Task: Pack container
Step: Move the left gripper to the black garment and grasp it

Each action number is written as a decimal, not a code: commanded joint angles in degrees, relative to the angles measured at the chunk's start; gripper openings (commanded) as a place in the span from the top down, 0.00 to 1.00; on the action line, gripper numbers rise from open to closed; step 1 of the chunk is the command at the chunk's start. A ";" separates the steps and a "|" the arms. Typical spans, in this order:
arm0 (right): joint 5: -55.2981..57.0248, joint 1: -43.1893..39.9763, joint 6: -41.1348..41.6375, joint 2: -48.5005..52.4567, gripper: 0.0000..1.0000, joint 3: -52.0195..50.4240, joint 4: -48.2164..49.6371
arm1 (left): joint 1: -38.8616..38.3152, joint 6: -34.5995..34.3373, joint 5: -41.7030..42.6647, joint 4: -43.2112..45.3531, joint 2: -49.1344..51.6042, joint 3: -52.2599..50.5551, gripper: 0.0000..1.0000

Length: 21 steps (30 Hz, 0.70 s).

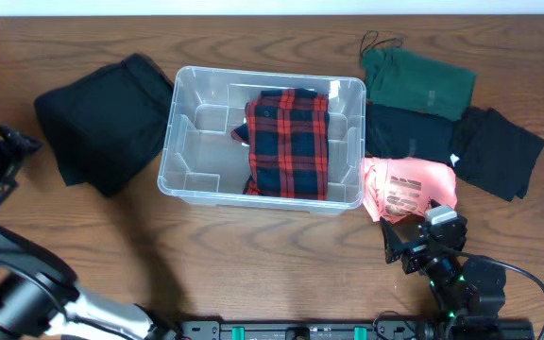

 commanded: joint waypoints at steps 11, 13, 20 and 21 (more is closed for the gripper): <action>-0.26 -0.26 -0.57 -0.13 0.01 -0.17 -0.04 | -1.92 9.29 12.33 8.81 15.93 -0.37 0.02; -0.26 -0.26 -0.57 -0.13 0.01 -0.17 -0.04 | -2.69 9.29 9.92 9.22 16.96 -0.39 0.02; -0.26 -0.26 -0.57 -0.13 0.01 -0.17 -0.04 | -5.75 9.29 9.11 9.51 20.31 -0.44 0.02; -0.26 -0.26 -0.57 -0.13 0.01 -0.17 -0.04 | -6.32 9.29 9.11 9.49 20.76 -0.48 0.02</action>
